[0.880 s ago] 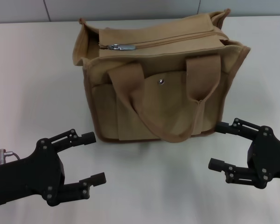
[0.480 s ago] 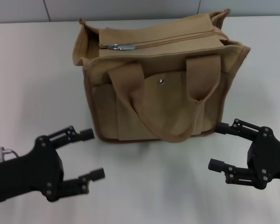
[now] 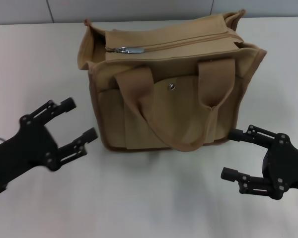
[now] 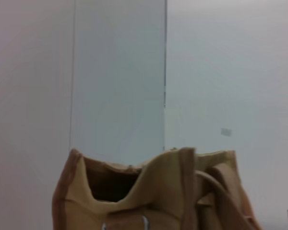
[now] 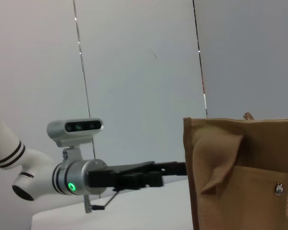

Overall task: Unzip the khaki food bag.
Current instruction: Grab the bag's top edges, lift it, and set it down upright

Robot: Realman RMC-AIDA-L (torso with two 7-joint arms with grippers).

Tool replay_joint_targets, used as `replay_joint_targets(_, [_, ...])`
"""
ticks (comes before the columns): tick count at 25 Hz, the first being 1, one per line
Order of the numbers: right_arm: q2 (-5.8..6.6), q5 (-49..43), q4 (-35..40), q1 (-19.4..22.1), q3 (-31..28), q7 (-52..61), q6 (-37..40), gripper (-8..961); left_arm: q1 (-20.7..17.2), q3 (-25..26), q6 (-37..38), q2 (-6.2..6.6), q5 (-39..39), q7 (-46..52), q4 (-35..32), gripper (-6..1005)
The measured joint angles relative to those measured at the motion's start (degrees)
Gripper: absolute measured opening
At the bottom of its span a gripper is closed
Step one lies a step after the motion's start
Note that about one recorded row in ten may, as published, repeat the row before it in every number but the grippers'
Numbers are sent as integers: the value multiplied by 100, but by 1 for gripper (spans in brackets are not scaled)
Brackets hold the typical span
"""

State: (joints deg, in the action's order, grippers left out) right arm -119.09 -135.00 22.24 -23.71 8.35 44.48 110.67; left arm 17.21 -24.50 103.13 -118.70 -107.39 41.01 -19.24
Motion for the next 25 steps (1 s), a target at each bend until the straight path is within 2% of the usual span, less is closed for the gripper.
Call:
replay_joint_targets(2, [0, 0, 0, -7, 0, 0, -12, 807, 0, 0, 0, 0, 0, 0, 0, 812])
replay_joint_targets(4, [0, 0, 0, -5, 0, 2, -14, 807, 332, 48, -462, -11, 139, -570, 697, 812])
replay_joint_targets(6, [0, 0, 0, 13, -1, 8, -14, 807, 396, 58, -547, -15, 196, -743, 849, 812])
replay_joint_targets(7, [0, 0, 0, 22, 0, 13, -14, 806, 486, 116, -751, -24, 403, -1095, 1192, 813])
replay_joint_targets(14, [0, 0, 0, 24, 0, 36, -63, 805, 604, 173, -990, -17, 745, -1261, 1470, 810])
replay_joint_targets(19, [0, 0, 0, 19, 0, 38, -64, 804, 583, 190, -1003, -33, 830, -1277, 1480, 645])
replay_joint_targets(25, [0, 0, 0, 21, 0, 38, -64, 803, 576, 211, -1004, -30, 849, -1291, 1511, 521])
